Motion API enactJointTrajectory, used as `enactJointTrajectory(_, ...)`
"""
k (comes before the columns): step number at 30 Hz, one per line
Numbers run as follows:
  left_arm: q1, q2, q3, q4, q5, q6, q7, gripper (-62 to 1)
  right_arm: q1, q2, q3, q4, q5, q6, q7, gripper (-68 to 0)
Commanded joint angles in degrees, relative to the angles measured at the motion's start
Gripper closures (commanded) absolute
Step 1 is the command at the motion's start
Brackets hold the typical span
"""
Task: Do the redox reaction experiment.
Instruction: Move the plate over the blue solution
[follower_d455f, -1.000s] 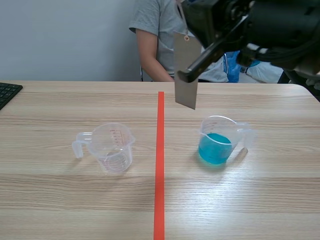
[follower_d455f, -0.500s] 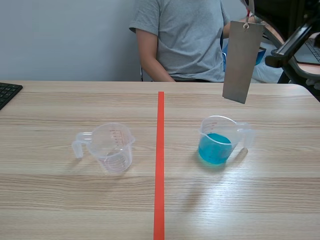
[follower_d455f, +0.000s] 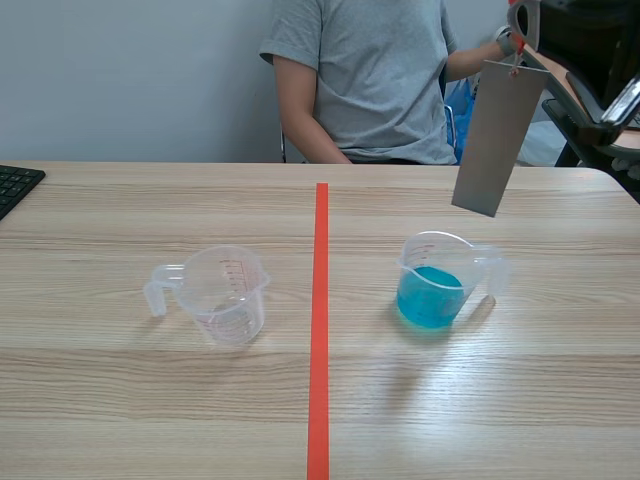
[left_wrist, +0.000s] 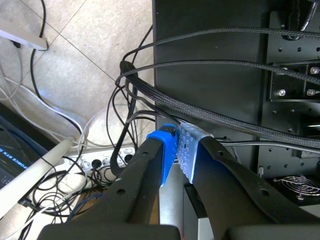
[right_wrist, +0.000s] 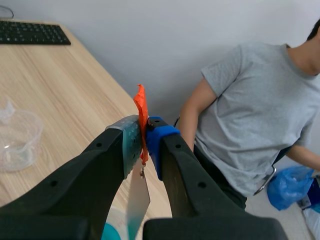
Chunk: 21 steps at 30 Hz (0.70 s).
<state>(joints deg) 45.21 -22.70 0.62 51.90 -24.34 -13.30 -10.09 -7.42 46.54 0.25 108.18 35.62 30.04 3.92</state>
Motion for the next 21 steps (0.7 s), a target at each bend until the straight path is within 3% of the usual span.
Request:
enactJointTrajectory(1,0.6,0.1,-0.3,0.9,-0.1,-0.1,-0.5,-4.7,2.2,0.8,-0.8,0.1,0.9,0.9,0.6,-1.1)
enactJointTrajectory(9,0.6,0.1,-0.3,0.9,-0.1,-0.1,-0.5,-4.7,6.5,0.8,-7.2,-2.7,0.9,1.6,0.5,-1.1)
enactJointTrajectory(21,0.7,-0.5,-0.3,0.9,-0.1,0.0,-0.7,-4.7,6.5,0.8,-7.4,-2.7,0.8,1.5,0.5,-1.1)
